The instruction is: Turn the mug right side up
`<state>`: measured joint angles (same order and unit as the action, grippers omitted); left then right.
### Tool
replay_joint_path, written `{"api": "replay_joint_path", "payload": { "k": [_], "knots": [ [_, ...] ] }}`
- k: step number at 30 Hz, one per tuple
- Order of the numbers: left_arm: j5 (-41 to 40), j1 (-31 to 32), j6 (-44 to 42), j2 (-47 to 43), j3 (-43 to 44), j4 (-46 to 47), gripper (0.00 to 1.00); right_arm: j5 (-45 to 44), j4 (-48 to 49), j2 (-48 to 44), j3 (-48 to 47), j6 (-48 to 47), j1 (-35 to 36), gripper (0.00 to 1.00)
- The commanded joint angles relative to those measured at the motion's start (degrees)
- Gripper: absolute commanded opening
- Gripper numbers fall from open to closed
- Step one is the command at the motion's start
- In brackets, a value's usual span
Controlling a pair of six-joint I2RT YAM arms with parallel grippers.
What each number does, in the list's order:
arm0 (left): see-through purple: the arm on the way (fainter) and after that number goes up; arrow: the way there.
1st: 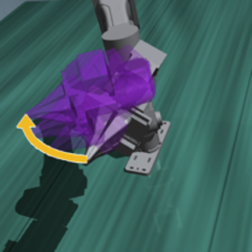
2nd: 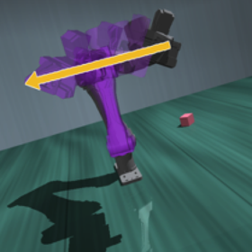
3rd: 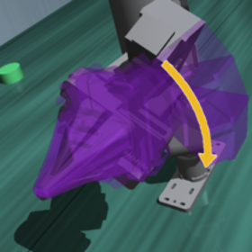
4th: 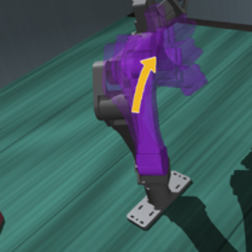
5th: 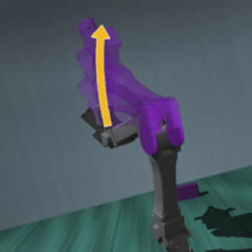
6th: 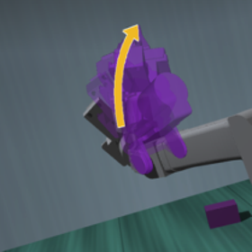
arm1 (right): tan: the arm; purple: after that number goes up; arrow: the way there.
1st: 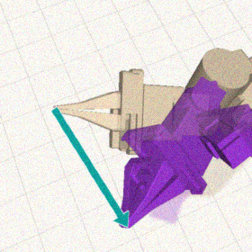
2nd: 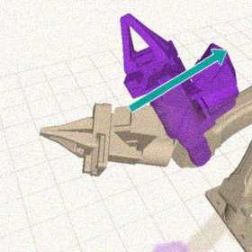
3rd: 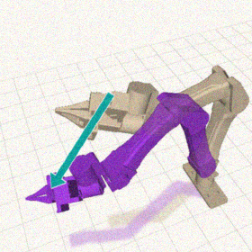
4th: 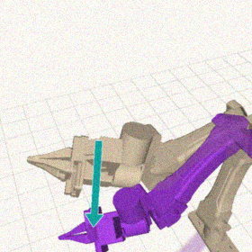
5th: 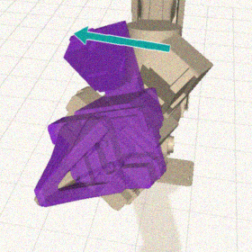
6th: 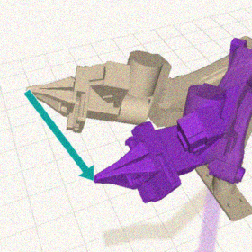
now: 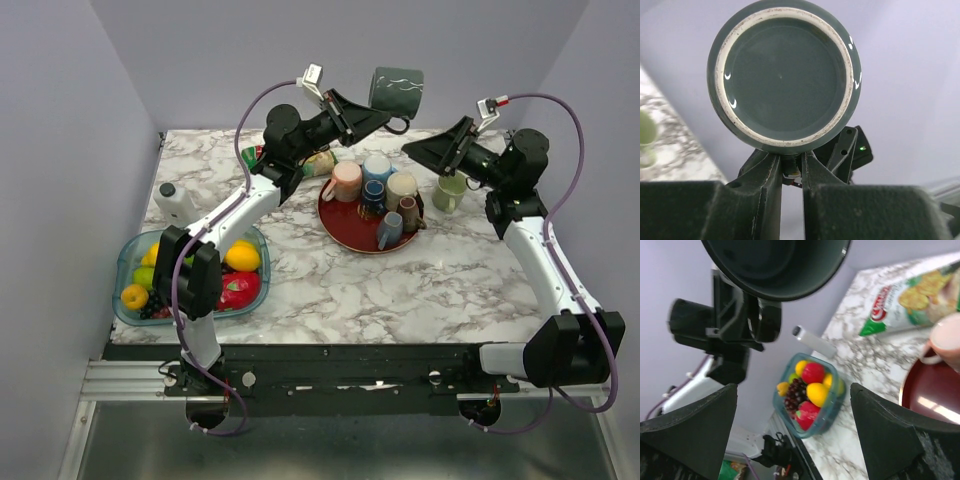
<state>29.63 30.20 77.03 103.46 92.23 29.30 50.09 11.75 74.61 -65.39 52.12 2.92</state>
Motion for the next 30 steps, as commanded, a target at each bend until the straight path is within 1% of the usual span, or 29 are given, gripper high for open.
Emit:
{"api": "replay_joint_path", "payload": {
  "k": [1,3,7,10,11,13,14,16,17,19,20,21,23,26,30],
  "knots": [
    [3.5,1.4,8.2,0.8,2.5,15.8,0.0,4.1,16.4,0.8,0.3,12.4,0.3,0.99],
    [2.9,2.2,7.8,0.6,2.3,15.5,0.0,4.0,19.8,1.3,-0.4,14.2,0.5,0.99],
    [2.5,3.1,7.5,0.5,2.1,15.9,0.0,3.7,21.6,2.7,-2.1,16.6,0.8,0.98],
    [2.5,4.2,7.4,0.8,2.5,15.9,0.0,3.4,24.7,4.1,-2.5,19.9,1.0,0.93],
    [2.4,4.3,7.2,0.7,2.4,15.7,0.0,3.1,25.7,4.3,-2.5,20.6,1.0,0.88],
    [2.4,5.0,6.6,0.8,2.3,15.4,0.0,2.6,26.7,4.8,-2.7,21.2,1.0,0.84],
    [2.3,5.2,6.5,0.8,2.4,15.3,0.0,2.4,26.7,5.1,-3.1,21.5,1.0,0.78],
    [2.1,5.6,6.2,0.9,2.1,15.3,0.0,2.1,26.9,5.5,-3.3,22.1,1.1,0.72],
    [1.8,5.7,5.8,0.9,1.8,15.8,0.0,1.9,27.5,5.5,-2.6,23.1,1.1,0.65],
    [1.5,5.7,6.1,0.8,0.8,17.9,0.0,1.2,30.0,5.5,-1.8,24.4,1.1,0.59],
    [1.4,5.8,6.5,0.8,0.4,18.7,0.0,0.9,30.6,5.5,-1.4,25.5,1.0,0.53],
    [1.4,5.8,6.8,1.0,-0.2,19.5,0.0,0.4,31.1,5.5,-1.0,25.7,1.1,0.5],
    [1.1,5.8,7.4,1.1,-0.8,21.2,0.0,0.2,31.0,5.5,-1.1,25.7,1.1,0.49],
    [1.0,5.7,7.4,1.0,-1.4,21.4,0.0,0.6,30.4,5.9,-1.9,25.5,1.1,0.47],
    [0.7,5.8,6.6,0.3,-2.4,21.4,0.0,0.3,29.0,5.6,-2.0,24.4,1.0,0.47]
  ]
}}
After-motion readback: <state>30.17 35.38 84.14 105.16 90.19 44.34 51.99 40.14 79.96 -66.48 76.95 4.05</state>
